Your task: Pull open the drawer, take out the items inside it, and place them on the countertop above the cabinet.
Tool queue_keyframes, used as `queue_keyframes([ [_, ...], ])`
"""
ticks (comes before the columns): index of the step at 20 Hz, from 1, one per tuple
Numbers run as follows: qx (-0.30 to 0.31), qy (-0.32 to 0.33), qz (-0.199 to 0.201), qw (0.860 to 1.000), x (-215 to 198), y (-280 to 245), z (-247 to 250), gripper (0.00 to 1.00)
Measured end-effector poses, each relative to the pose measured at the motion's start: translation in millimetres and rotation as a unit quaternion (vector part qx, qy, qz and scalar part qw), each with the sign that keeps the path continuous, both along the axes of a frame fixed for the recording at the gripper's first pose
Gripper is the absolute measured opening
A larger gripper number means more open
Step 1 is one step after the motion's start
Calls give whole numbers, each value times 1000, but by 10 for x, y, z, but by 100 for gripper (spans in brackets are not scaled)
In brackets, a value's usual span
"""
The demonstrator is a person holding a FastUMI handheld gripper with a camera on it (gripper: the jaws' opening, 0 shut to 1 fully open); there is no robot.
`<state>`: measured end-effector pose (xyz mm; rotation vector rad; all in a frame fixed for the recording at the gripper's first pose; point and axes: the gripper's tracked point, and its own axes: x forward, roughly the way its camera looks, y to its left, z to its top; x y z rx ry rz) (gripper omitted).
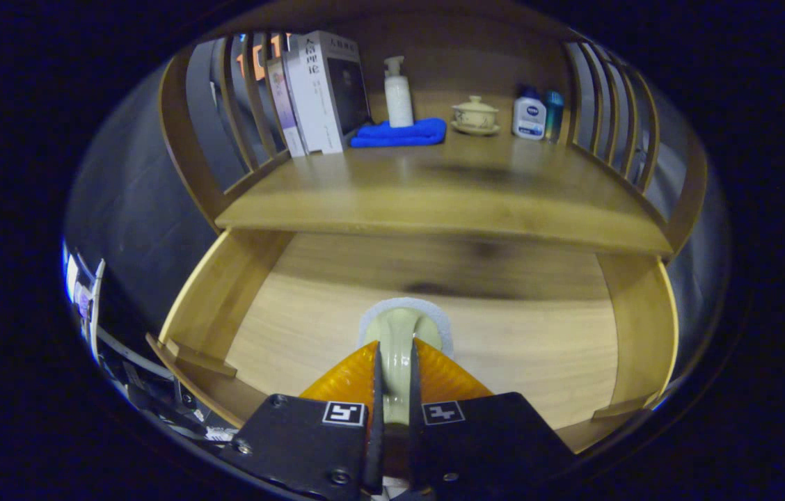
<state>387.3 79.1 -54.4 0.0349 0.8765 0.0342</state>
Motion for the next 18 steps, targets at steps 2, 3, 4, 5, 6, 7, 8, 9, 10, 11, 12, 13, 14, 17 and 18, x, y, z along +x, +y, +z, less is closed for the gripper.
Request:
queue_keyframes([
  [2,-9,-16,4,1000,29,-13,188,17],
  [3,-9,-23,3,1000,51,-14,285,17],
  [4,-7,-29,2,1000,74,-17,374,17],
  [5,-6,-35,0,999,119,-32,468,17],
  [6,-8,-41,-2,999,161,-58,555,17],
  [7,-12,-47,-4,999,213,-94,651,17],
  [8,-17,-51,-8,999,269,-139,718,17],
  [9,-19,-54,-11,998,339,-170,789,17],
  [10,-19,-55,-14,998,399,-180,848,17],
  [11,-17,-58,-19,998,479,-204,922,17],
  [12,-18,-60,-24,998,548,-244,968,17],
  [13,-23,-60,-29,998,652,-295,1005,17],
  [14,-28,-60,-36,997,740,-350,1028,17],
  [17,-17,-52,-50,997,979,-405,1081,17],
  [18,-4,-50,-54,997,1063,-408,1068,17],
])
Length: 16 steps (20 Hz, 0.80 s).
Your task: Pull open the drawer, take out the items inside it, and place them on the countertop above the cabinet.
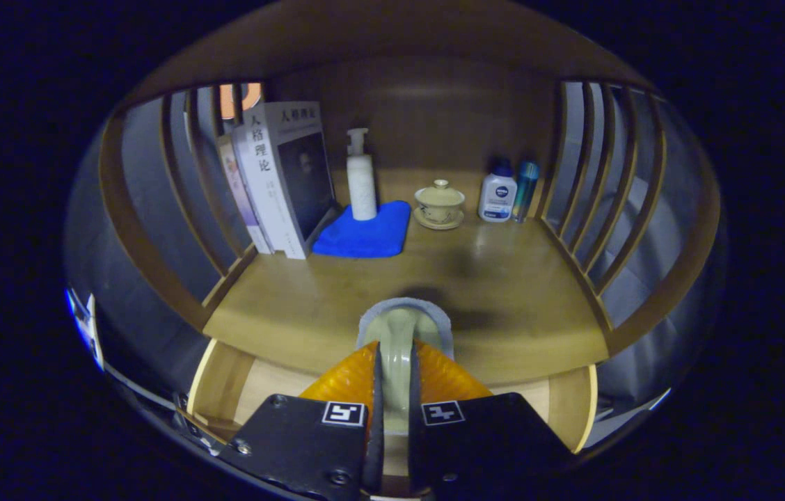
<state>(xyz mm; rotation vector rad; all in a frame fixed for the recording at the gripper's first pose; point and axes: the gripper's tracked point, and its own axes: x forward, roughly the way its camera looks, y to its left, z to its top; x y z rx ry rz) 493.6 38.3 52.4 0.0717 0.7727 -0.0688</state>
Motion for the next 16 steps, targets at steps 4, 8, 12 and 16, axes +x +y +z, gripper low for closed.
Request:
queue_keyframes([
  [4,16,0,-9,1000,318,-63,-82,17],
  [8,1,-2,-19,1000,515,-118,-170,17],
  [12,-11,7,-16,1000,630,-139,-255,17],
  [16,-1,5,3,1000,673,-119,-273,25],
])
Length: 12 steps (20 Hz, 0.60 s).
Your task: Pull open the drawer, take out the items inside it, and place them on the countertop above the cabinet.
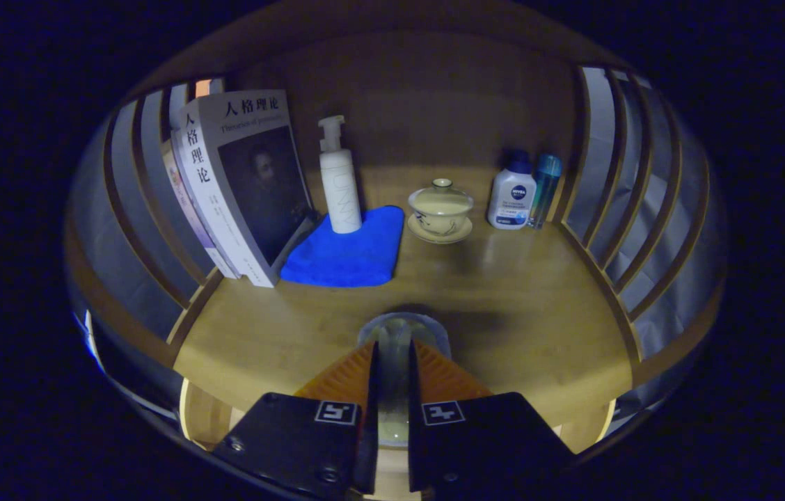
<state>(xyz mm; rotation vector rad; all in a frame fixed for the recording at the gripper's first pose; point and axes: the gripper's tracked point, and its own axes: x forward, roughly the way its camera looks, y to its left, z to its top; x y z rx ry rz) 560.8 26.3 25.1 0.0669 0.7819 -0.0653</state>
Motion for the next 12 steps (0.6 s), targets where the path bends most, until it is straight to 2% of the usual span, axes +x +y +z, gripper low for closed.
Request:
queue_keyframes([
  [2,14,-14,0,1000,32,20,-20,36],
  [6,13,-32,2,999,-10,-31,28,82],
  [9,6,-59,-4,998,-38,-80,111,79],
  [12,15,-92,8,996,-144,8,259,79],
])
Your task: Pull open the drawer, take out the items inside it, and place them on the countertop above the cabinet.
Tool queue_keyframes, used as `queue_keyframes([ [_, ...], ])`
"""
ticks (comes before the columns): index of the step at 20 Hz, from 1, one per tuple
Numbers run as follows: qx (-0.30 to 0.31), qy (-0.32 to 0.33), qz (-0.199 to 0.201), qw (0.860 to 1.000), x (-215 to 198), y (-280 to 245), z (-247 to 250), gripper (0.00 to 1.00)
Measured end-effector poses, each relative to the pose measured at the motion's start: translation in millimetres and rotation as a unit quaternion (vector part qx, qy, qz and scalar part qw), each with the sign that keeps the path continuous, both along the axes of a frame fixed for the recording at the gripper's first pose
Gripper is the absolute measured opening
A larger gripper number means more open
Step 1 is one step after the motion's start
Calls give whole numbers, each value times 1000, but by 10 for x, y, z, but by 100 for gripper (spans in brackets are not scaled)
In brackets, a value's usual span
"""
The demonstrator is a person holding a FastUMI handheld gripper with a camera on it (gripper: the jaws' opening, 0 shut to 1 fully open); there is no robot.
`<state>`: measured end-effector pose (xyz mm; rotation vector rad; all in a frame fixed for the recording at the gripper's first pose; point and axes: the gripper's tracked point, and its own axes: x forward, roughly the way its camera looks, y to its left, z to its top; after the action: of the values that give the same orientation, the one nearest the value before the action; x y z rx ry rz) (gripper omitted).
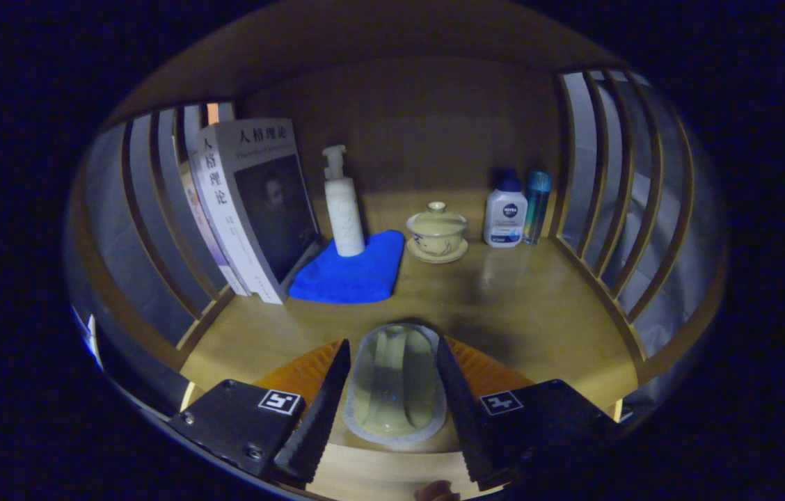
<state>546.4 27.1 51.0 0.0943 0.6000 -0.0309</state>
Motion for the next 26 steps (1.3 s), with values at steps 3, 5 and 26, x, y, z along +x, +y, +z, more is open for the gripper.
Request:
queue_keyframes([
  [3,-11,-62,27,998,-269,162,225,79],
  [5,-27,-105,41,993,-591,288,334,79],
  [26,-67,-202,-20,977,-2938,604,-1186,100],
])
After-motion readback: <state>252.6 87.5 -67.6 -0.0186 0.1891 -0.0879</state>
